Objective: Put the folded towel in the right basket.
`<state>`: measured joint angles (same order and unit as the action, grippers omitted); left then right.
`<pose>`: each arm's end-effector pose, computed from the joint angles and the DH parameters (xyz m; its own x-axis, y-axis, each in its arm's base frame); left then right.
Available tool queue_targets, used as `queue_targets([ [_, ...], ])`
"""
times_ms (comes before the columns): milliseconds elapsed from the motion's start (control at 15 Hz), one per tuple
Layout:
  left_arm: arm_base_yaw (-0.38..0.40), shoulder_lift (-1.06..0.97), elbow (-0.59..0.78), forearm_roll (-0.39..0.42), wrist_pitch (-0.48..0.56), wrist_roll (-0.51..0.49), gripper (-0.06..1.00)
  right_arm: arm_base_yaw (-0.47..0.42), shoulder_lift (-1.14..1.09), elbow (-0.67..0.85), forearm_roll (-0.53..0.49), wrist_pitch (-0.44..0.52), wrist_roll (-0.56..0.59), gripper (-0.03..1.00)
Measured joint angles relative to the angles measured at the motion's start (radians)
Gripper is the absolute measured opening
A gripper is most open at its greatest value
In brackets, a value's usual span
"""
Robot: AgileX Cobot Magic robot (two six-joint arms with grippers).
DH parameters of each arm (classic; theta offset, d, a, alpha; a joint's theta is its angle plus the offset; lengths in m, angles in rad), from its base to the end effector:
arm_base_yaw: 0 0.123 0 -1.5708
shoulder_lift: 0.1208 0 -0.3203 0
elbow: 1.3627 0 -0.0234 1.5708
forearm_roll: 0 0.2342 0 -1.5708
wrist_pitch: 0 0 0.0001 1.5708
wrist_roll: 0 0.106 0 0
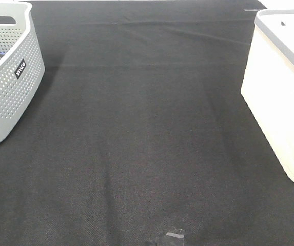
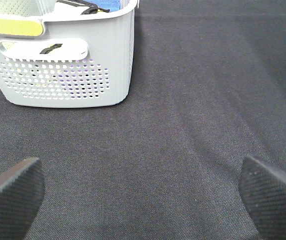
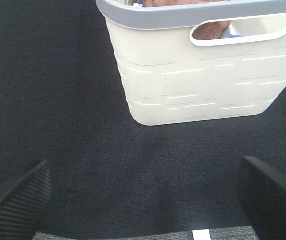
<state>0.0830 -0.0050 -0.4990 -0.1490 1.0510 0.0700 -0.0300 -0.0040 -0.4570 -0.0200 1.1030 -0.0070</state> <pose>-0.0411 -0.0171 0.2637 -0.4380 -0.0408 -0.8981 0.0312 0.9977 -0.0606 -0.0404 -0.0007 0.2465 -0.5270 -0.0002 -0.8498 0.0367 0.9991 -0.0230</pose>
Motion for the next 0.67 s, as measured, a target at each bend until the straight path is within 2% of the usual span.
queue_targets([
  [667,0.0,0.0,0.0,0.0,0.0,0.0,0.99,0.0,0.0,0.0,-0.001,0.0,0.0,0.97],
])
